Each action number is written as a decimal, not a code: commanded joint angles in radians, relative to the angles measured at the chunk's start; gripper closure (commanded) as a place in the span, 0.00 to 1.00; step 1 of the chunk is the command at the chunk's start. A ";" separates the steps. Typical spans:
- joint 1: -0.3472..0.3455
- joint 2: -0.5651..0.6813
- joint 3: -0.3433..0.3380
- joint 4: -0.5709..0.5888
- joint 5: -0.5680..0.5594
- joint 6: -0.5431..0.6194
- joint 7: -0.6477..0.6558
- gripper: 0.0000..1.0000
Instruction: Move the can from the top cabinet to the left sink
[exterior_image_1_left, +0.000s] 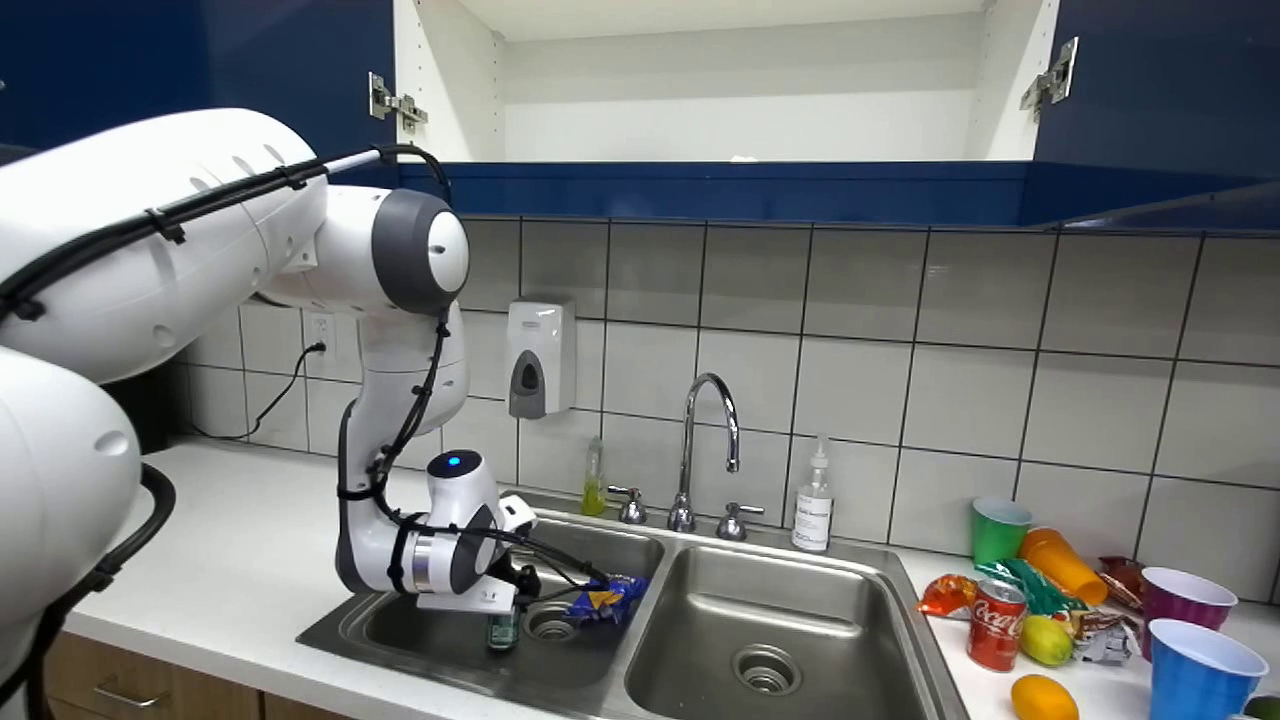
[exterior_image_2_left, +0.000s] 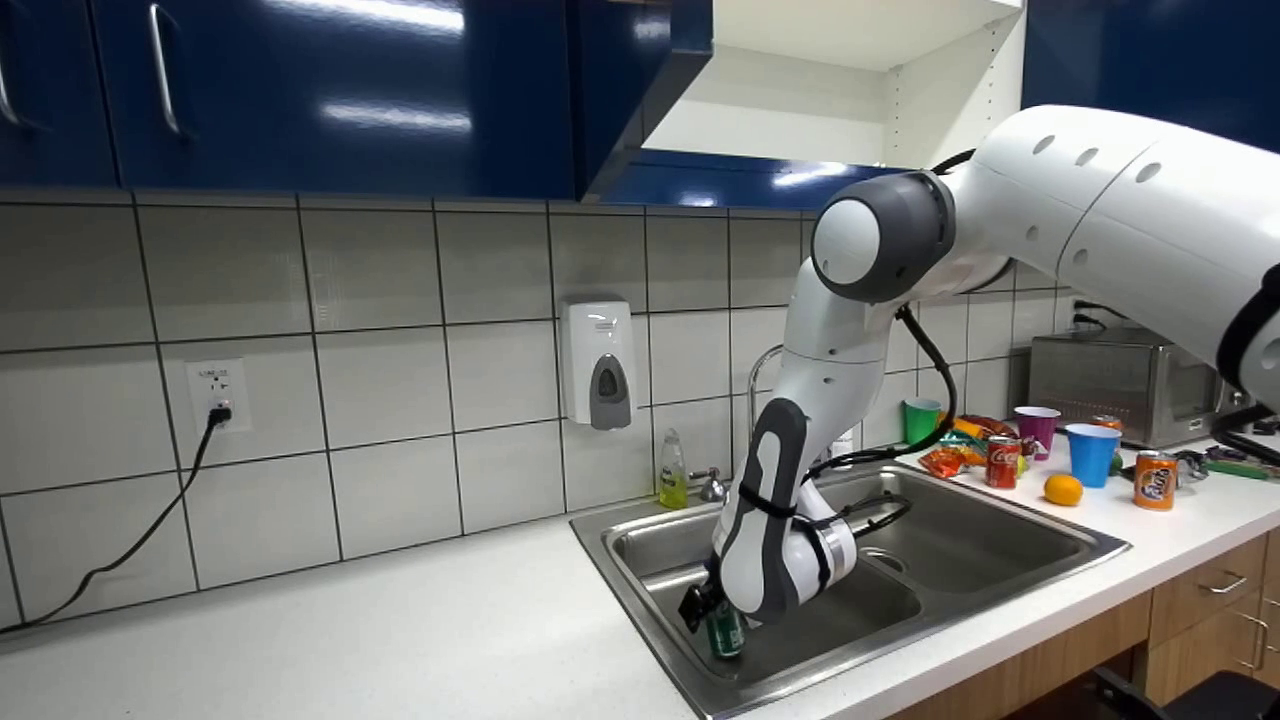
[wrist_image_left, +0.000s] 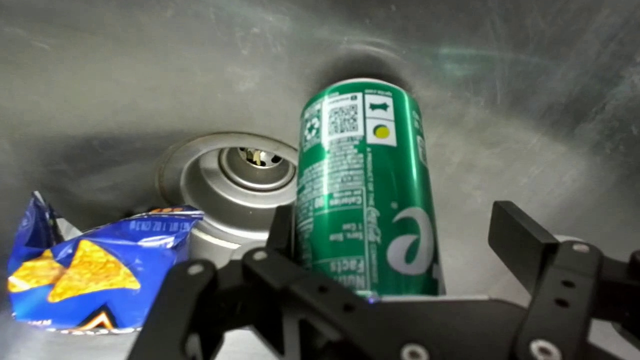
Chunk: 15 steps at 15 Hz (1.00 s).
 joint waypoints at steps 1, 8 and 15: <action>-0.001 0.007 0.005 0.016 0.012 -0.002 -0.014 0.00; 0.024 -0.036 -0.010 -0.018 0.021 -0.001 -0.014 0.00; 0.050 -0.092 -0.020 -0.045 0.026 -0.001 -0.014 0.00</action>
